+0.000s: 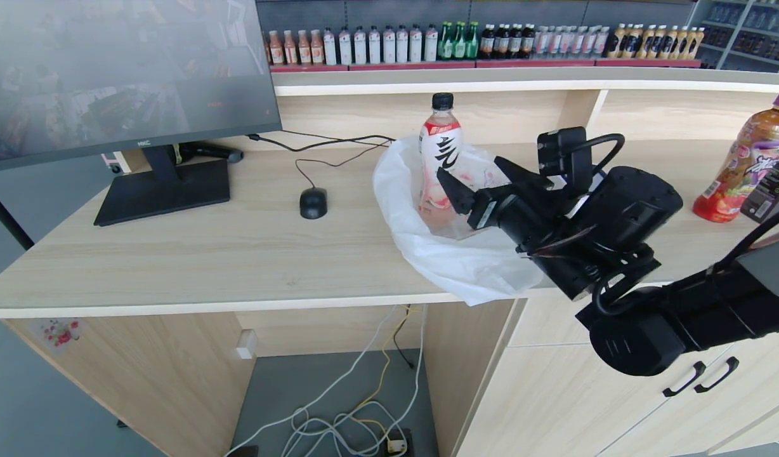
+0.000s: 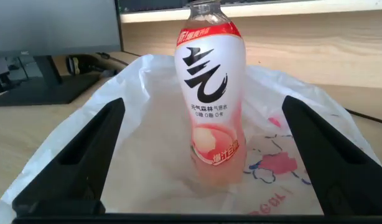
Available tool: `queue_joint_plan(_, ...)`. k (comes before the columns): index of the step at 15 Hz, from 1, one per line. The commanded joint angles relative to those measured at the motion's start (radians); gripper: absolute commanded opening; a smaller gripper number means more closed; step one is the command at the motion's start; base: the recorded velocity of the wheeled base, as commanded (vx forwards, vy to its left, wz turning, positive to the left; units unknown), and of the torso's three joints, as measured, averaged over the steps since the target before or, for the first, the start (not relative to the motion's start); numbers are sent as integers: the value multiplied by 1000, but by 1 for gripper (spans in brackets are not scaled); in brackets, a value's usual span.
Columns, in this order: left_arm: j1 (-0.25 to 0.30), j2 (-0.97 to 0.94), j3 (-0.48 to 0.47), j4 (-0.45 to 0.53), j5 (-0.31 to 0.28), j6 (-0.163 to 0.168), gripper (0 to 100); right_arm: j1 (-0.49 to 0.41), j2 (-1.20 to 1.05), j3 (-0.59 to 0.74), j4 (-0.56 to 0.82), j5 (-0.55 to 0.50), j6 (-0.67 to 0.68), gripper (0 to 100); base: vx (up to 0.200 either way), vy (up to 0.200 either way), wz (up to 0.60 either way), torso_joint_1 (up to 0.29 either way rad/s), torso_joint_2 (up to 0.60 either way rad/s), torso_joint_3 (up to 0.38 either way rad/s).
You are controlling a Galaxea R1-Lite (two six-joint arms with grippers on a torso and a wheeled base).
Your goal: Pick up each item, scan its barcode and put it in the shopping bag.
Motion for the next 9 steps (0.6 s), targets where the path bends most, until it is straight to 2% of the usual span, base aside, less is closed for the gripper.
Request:
queue_joint_plan(1,0,0,0,0,0,-1,100,-17,-47,203,-155,-1,14,100,0,0,0,0,0,0)
queue_joint_plan(2,0,0,0,0,0,-1,100,-17,-44,248,-192,-1,16,100,0,0,0,0,0,0)
queue_joint_plan(5,0,0,0,0,0,-1,100,-15,-84,343,-192,-4,19,100,0,0,0,0,0,0)
queue_joint_plan(9,0,0,0,0,0,-1,100,-15,-124,352,-192,-4,13,100,0,0,0,0,0,0)
